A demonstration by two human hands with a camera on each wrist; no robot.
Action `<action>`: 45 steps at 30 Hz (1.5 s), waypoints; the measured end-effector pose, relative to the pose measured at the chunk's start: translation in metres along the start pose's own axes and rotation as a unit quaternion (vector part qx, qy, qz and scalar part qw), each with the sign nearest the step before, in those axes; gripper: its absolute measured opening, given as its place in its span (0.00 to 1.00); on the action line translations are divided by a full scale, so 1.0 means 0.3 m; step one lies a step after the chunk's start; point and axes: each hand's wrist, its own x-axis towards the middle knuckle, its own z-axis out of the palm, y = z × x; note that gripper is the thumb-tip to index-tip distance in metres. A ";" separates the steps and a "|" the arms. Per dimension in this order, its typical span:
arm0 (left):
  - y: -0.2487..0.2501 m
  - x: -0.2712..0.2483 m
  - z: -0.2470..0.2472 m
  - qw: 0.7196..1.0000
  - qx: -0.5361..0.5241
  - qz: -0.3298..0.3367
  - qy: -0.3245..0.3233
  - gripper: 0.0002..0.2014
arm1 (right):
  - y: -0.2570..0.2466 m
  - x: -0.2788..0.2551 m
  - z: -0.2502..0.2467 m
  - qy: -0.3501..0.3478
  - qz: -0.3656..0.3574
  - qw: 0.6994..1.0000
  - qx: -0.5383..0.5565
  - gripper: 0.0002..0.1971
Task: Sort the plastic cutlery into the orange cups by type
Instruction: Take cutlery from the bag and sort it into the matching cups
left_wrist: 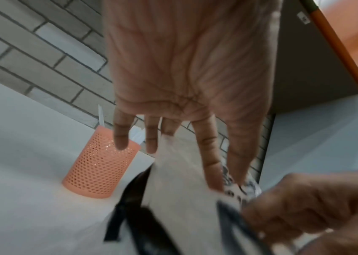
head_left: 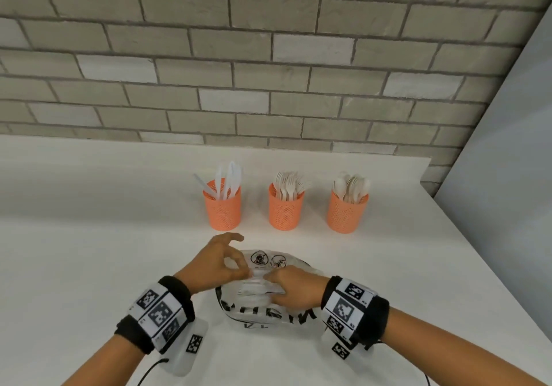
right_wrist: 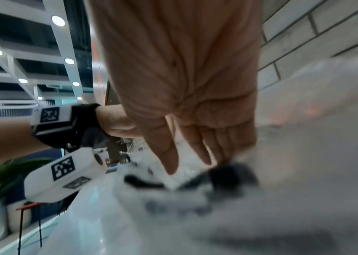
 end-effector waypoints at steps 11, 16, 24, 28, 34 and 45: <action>-0.010 -0.008 0.088 0.990 0.081 -0.099 -0.053 0.38 | 0.017 0.051 0.083 0.045 0.090 0.990 -0.099 0.41; 0.032 0.021 0.068 0.993 0.075 -0.081 -0.051 0.36 | 0.028 0.083 0.056 0.040 0.117 0.987 -0.102 0.49; 0.033 0.047 -0.017 0.997 0.024 -0.067 0.019 0.26 | 0.054 0.093 -0.015 0.099 0.112 0.989 -0.010 0.45; 0.023 0.046 0.005 0.997 0.021 -0.071 0.021 0.23 | 0.054 0.110 0.026 0.089 0.116 0.987 -0.064 0.39; 0.008 0.046 -0.005 0.997 0.023 -0.070 0.030 0.22 | 0.072 0.132 0.002 0.115 0.111 0.987 -0.028 0.22; 0.011 0.052 -0.022 0.997 0.014 -0.059 0.041 0.22 | 0.083 0.151 -0.007 0.086 0.121 0.989 0.014 0.26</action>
